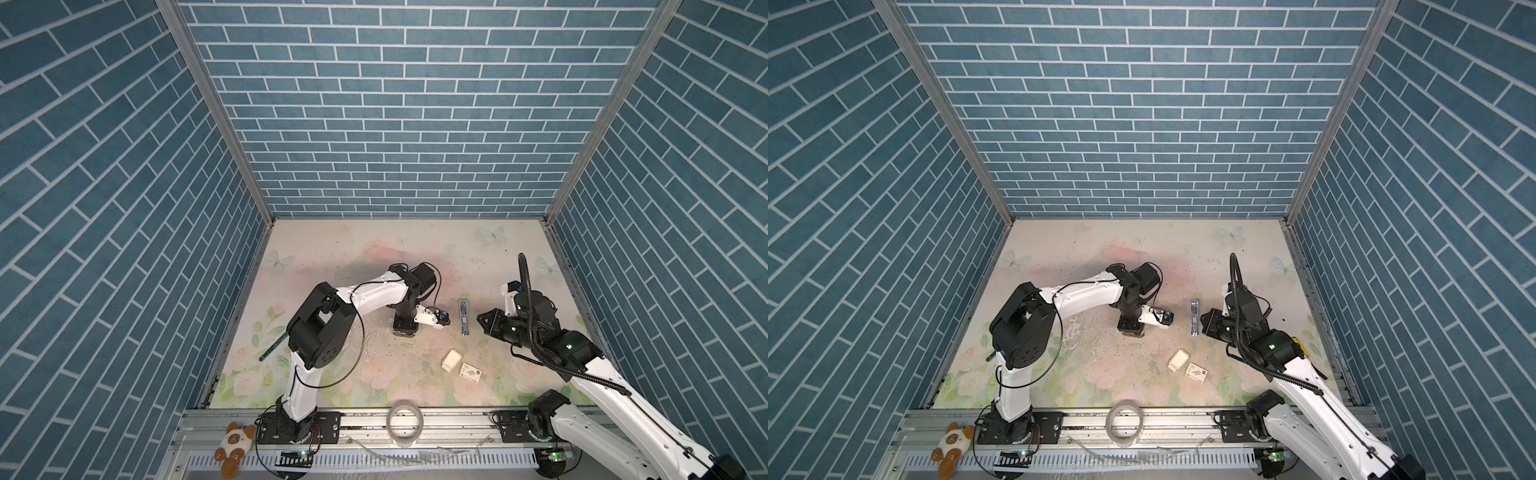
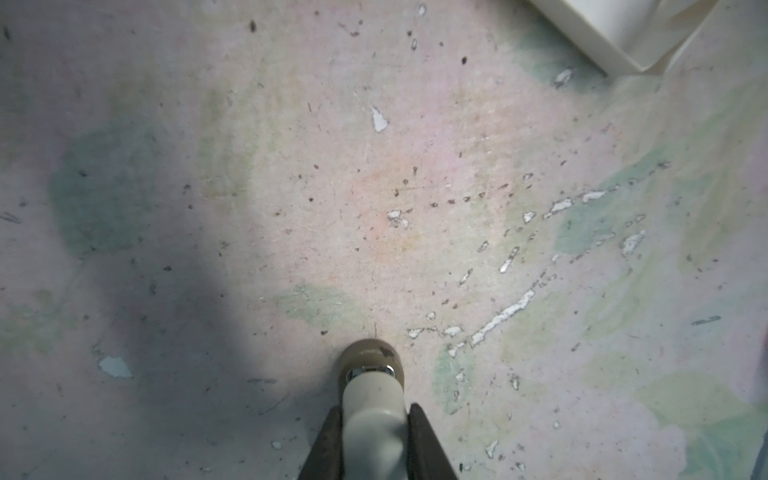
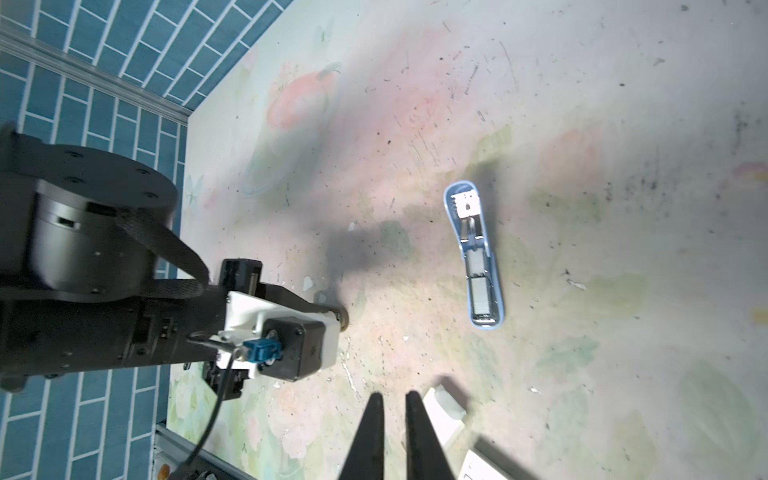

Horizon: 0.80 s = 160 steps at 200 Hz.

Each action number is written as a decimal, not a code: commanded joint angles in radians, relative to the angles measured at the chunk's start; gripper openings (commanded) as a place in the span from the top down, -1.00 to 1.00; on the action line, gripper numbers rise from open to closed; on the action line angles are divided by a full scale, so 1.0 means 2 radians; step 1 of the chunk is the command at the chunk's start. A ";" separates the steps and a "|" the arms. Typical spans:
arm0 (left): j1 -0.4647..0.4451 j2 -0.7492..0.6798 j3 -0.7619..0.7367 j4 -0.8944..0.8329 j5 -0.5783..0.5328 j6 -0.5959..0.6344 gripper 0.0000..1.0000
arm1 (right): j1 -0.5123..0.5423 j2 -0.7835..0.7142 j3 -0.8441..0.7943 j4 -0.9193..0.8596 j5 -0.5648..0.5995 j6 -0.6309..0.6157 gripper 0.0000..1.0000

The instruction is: Load the staples into the stapler

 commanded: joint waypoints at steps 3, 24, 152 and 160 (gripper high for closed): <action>-0.012 0.054 -0.023 -0.023 -0.046 -0.004 0.91 | -0.001 -0.016 -0.020 -0.029 0.014 -0.004 0.74; -0.014 0.055 -0.027 -0.015 -0.051 -0.012 0.90 | -0.001 -0.022 -0.028 -0.032 0.019 -0.004 0.74; -0.017 0.002 -0.007 -0.022 -0.063 -0.026 0.54 | -0.002 -0.066 -0.040 -0.043 0.035 -0.011 0.73; -0.017 -0.003 -0.003 -0.026 -0.060 -0.027 0.53 | -0.002 -0.066 -0.039 -0.044 0.037 -0.011 0.73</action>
